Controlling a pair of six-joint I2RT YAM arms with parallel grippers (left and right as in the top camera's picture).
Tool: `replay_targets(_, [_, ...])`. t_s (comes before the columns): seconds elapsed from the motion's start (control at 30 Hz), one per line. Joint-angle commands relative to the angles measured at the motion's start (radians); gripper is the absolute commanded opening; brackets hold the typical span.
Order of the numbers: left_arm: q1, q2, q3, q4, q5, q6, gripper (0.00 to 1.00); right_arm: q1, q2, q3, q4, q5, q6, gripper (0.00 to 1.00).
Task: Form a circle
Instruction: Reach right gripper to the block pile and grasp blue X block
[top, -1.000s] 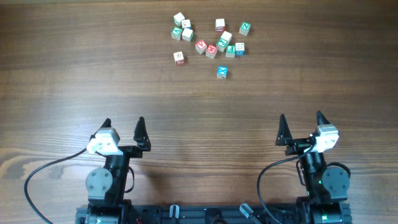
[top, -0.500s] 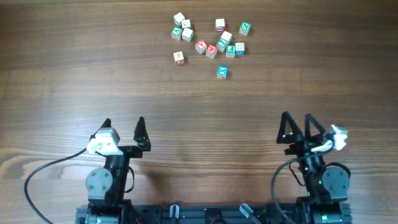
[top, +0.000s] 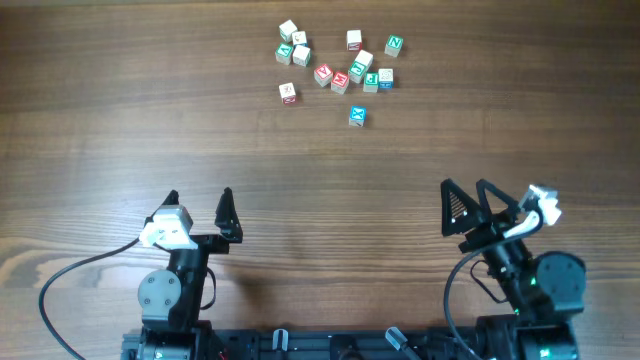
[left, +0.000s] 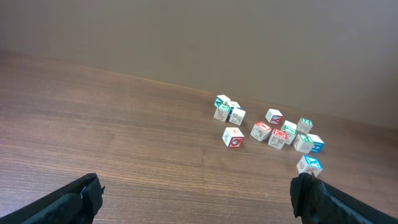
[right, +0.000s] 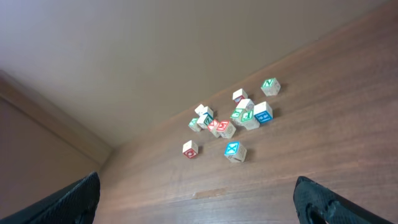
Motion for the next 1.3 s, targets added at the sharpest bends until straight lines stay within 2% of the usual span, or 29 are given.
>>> replay_targets(0.0, [0.001,-0.008,-0.008,-0.001,0.015,0.020,1.00,0.005,0.171,0.116,-0.027,-0.049,-0.044,1.00])
replay_targets(0.37, [0.001,-0.008,-0.008,-0.001,0.015,0.020,1.00,0.005,0.602,0.507,-0.303,-0.089,-0.153,1.00])
replay_targets(0.8, [0.001,-0.008,-0.008,-0.001,0.015,0.020,1.00,0.005,0.735,0.782,-0.380,-0.083,-0.294,1.00])
replay_targets(0.93, [0.001,-0.008,-0.008,-0.001,0.015,0.020,1.00,0.008,0.876,0.911,-0.447,-0.089,-0.378,1.00])
replay_targets(1.07, [0.001,-0.008,-0.008,-0.001,0.015,0.020,1.00,0.068,1.023,1.020,-0.467,-0.069,-0.429,1.00])
replay_targets(1.27, [0.001,-0.008,-0.008,-0.001,0.015,0.020,1.00,0.203,1.255,1.113,-0.458,0.075,-0.407,1.00])
